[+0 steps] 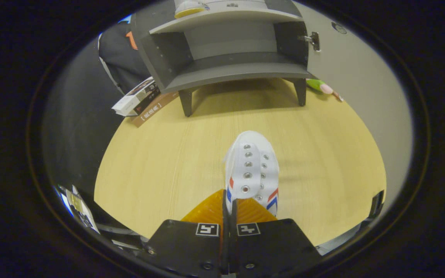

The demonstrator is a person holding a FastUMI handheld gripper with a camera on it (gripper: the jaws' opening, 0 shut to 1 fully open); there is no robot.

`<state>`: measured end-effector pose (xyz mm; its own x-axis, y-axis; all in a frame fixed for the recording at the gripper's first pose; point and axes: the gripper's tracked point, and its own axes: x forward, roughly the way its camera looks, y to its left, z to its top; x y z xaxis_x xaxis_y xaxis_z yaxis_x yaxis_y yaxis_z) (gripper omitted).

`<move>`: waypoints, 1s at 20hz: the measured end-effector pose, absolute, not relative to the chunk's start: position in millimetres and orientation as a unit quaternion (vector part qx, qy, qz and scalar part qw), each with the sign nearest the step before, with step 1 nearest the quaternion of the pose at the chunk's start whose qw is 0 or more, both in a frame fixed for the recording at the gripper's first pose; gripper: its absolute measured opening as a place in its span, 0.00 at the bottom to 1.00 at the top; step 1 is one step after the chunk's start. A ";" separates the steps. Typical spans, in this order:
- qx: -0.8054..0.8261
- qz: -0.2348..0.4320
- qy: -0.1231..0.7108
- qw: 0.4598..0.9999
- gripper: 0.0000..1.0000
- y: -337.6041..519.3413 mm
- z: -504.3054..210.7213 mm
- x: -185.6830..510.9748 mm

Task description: Open the shoe cabinet door, grab the shoes and put them into the shoe cabinet, then close the shoe cabinet door.

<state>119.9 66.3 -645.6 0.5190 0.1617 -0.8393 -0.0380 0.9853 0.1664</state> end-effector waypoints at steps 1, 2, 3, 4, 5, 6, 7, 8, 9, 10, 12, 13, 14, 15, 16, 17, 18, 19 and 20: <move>0.064 0.062 0.478 0.874 0.04 65.8 -630.7 118.5; 0.063 0.067 0.469 0.879 0.04 64.0 -614.1 116.2; 0.064 0.073 0.457 0.884 0.04 62.6 -593.5 116.1; 0.070 0.079 0.442 0.891 0.04 61.2 -571.2 117.5; 0.073 0.085 0.425 0.898 0.04 60.1 -547.4 121.4; 0.073 0.090 0.407 0.906 0.04 60.7 -523.7 129.3; 0.069 0.094 0.388 0.914 0.04 60.4 -499.8 136.9; 0.060 0.098 0.368 0.923 0.04 60.1 -475.9 147.2; 0.046 0.098 0.347 0.932 0.04 58.9 -451.0 160.8; 0.036 0.096 0.330 0.938 0.04 58.1 -433.4 172.3; 0.023 0.098 0.295 0.950 0.04 59.7 -396.8 199.9; 0.023 0.101 0.281 0.954 0.04 63.3 -380.1 213.1; 0.025 0.105 0.273 0.956 0.04 66.0 -368.5 227.1; 0.024 0.110 0.270 0.956 0.04 68.5 -361.9 239.6; 0.024 0.113 0.268 0.956 0.04 68.4 -356.8 249.1; 0.024 0.114 0.265 0.957 0.04 69.4 -350.4 263.1; 0.027 0.114 0.259 0.959 0.04 70.0 -343.4 276.1; 0.026 0.111 0.252 0.961 0.04 69.7 -337.5 290.2; 0.024 0.107 0.245 0.963 0.04 67.6 -331.1 303.9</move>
<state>303.9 67.6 -331.1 0.8566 0.2184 -0.4676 -0.1947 0.9758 0.0991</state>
